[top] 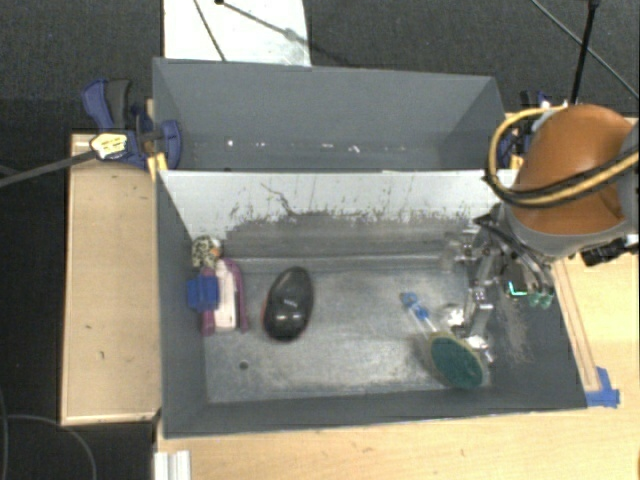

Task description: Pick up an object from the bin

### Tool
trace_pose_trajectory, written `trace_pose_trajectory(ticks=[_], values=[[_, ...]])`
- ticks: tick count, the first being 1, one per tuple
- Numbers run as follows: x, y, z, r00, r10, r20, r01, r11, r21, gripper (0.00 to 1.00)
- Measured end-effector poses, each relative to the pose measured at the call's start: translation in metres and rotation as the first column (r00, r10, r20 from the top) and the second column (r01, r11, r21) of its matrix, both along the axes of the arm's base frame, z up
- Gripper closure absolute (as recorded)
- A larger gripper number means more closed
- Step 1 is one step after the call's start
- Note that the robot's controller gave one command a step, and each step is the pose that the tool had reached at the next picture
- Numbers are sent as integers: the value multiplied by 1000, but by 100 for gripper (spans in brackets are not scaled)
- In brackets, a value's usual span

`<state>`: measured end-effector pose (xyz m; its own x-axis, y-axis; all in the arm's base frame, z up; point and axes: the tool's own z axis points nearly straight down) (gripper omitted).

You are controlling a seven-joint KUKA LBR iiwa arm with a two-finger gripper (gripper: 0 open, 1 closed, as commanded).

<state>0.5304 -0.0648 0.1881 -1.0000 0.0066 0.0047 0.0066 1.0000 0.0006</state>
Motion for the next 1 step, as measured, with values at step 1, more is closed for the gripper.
trace_pose_trajectory(ticks=[1], values=[[-46,-52,-96,993,121,-1,-121,993,0,0]])
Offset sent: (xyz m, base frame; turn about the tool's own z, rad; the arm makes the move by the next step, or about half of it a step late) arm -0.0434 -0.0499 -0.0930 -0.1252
